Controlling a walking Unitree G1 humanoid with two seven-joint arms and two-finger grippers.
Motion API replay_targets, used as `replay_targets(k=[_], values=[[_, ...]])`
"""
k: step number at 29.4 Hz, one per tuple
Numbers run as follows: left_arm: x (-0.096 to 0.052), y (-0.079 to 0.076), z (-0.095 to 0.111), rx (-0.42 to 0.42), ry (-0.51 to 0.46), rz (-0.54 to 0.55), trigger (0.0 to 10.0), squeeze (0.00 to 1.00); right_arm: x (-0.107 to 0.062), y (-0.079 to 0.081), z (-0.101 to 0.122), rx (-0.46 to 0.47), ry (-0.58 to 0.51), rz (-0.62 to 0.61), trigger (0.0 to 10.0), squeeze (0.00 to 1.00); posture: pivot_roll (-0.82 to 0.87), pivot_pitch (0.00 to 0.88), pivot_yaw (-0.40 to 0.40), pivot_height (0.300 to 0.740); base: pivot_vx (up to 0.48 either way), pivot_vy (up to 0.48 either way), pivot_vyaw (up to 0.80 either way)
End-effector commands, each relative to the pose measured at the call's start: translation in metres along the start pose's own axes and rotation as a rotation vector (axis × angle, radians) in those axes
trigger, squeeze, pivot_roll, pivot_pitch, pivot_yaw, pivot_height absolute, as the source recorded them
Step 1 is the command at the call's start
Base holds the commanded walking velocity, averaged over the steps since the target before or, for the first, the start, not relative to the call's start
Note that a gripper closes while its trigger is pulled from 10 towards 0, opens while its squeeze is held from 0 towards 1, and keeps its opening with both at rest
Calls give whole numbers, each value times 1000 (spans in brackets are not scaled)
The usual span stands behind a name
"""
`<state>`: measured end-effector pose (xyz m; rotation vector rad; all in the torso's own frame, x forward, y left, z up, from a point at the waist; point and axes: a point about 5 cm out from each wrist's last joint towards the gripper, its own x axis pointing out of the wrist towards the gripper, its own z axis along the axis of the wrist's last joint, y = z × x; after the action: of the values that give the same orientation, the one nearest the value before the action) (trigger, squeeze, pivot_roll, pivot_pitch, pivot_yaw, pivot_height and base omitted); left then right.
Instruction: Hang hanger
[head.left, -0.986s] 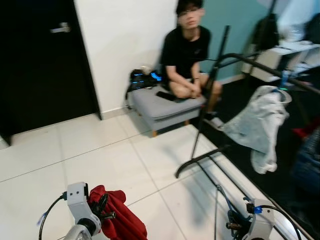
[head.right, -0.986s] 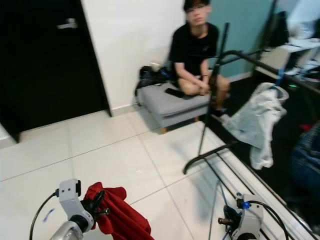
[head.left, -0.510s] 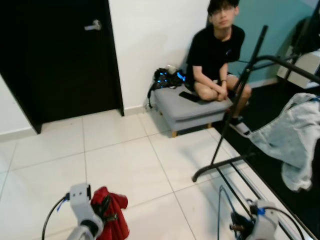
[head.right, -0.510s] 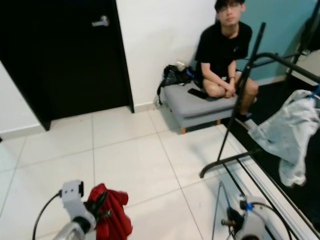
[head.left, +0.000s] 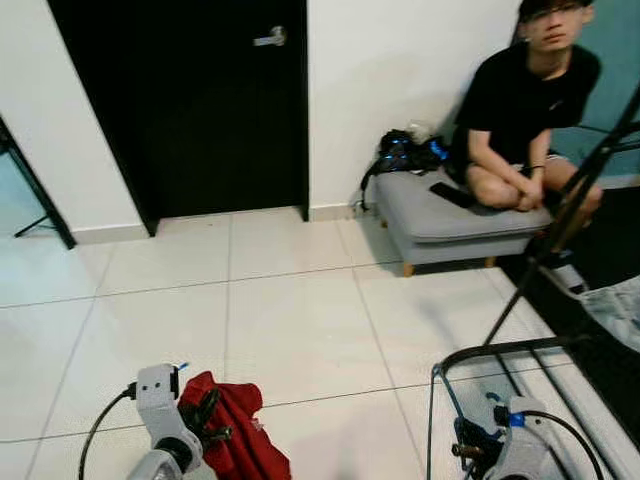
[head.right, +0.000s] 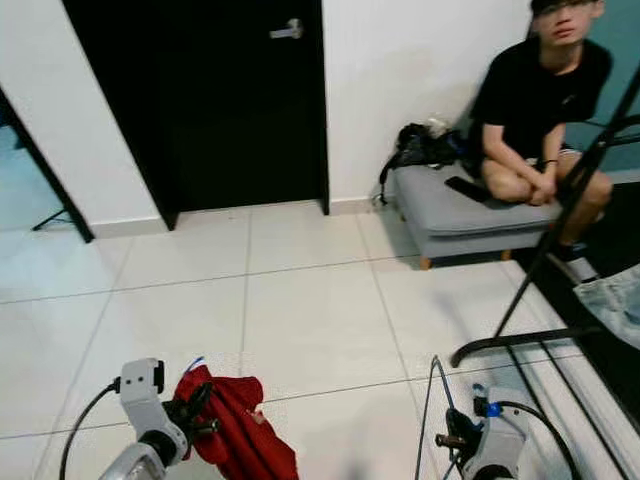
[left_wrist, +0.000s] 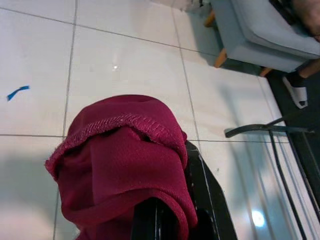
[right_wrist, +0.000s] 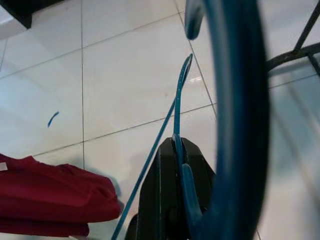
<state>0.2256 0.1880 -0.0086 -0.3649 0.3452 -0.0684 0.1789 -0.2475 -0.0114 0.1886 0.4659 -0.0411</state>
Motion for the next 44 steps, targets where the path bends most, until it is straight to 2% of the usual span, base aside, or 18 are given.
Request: replay_targets(k=[1,11,31,44], values=[[0,1,4,8,-4,-8,10000,0,-1,-1,-1,0,7,-4,10000,0,83,58,2,740,0,0,694],[1,2,4,7,5,-4,10000,0,0,-1,0,-4,6,-2,10000,0,80,65,-2,740,0,0,691],[3,1,3,11,9,2,10000,0,0,-1,3,-14,-6,14,10000,0,80,73,-14,740,295,0,682],[4,1,4,8,-4,12,10000,0,0,0,4,-18,-9,35,10000,0,81,76,-15,740,336,0,0]])
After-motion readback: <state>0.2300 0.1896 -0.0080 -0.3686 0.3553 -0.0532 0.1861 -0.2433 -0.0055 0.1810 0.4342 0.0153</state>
